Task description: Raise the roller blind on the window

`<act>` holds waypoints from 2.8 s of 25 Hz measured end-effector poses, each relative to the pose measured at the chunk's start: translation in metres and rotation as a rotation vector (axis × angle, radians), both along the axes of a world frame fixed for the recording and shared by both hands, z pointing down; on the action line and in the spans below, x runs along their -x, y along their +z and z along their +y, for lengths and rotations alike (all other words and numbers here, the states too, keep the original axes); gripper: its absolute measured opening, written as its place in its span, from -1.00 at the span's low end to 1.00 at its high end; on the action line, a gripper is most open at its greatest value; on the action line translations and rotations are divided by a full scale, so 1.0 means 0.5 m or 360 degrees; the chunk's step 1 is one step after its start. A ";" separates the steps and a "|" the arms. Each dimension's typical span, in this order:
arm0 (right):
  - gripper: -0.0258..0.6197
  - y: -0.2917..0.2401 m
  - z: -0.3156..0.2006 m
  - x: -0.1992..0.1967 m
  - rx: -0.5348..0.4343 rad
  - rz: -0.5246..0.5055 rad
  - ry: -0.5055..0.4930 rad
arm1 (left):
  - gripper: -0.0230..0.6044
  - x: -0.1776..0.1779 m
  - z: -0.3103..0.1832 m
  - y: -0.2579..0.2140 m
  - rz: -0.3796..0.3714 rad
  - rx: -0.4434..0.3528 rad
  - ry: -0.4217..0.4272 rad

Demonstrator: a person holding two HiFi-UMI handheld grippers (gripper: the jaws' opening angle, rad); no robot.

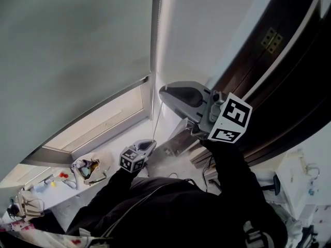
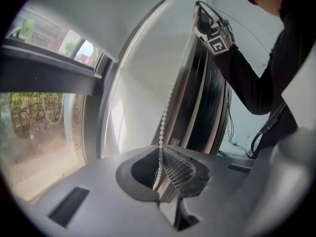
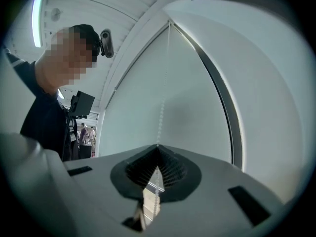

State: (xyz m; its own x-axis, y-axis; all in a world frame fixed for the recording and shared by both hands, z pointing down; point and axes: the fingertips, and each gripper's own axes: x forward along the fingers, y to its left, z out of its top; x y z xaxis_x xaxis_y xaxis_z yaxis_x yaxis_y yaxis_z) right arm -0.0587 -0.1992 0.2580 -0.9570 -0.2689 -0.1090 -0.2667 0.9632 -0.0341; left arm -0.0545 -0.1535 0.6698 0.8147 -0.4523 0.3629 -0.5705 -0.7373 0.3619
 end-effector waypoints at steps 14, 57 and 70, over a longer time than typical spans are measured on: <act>-0.90 -0.001 0.009 -0.015 -0.0040 -0.0002 0.0002 | -0.14 0.070 -0.044 -0.247 0.0114 -0.0437 -0.0123; -0.90 0.598 0.108 0.037 0.0313 0.0466 -0.0139 | -0.15 -0.002 -0.055 -0.654 0.0302 -0.0741 0.0246; -0.90 0.598 0.101 0.028 0.0334 0.0458 -0.0135 | -0.89 -0.007 -0.062 -0.669 0.0342 -0.0722 0.0257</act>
